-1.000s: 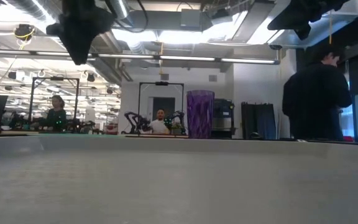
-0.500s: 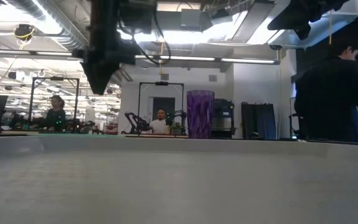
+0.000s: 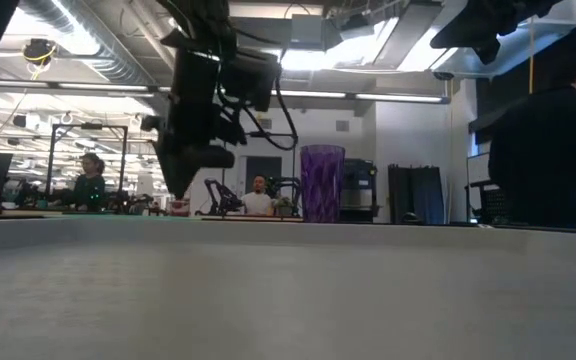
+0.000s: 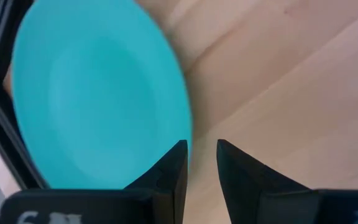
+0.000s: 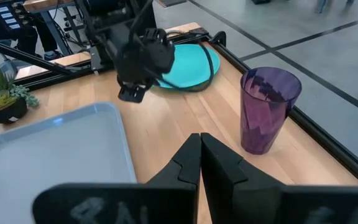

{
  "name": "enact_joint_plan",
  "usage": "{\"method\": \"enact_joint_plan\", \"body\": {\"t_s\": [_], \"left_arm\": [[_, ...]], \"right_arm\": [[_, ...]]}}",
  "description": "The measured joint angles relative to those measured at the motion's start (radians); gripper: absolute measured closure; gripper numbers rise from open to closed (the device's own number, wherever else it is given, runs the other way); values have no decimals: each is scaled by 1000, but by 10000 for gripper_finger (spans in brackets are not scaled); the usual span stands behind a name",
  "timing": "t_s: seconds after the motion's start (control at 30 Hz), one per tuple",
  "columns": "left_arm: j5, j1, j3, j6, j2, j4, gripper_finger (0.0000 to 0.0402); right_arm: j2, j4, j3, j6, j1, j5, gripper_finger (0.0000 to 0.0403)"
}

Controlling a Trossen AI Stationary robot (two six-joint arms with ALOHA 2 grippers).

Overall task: Pick and place plate/cup/fork/spoon on tray
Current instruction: Put the green plate on the gray tray

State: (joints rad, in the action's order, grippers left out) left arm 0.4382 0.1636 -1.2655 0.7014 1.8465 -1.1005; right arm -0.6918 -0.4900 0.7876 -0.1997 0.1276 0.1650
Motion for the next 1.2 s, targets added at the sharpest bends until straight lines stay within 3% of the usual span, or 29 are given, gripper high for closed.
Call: {"method": "enact_joint_plan", "body": {"t_s": [0.27, 0.5, 1.2], "left_arm": [[13, -1, 0, 2, 28, 49, 323], [95, -1, 0, 1, 28, 47, 321], [67, 24, 89, 55, 28, 54, 323]], "right_arm": [[0, 0, 0, 0, 0, 0, 386], [0, 0, 0, 0, 0, 0, 386], [0, 0, 0, 0, 0, 0, 386]]}}
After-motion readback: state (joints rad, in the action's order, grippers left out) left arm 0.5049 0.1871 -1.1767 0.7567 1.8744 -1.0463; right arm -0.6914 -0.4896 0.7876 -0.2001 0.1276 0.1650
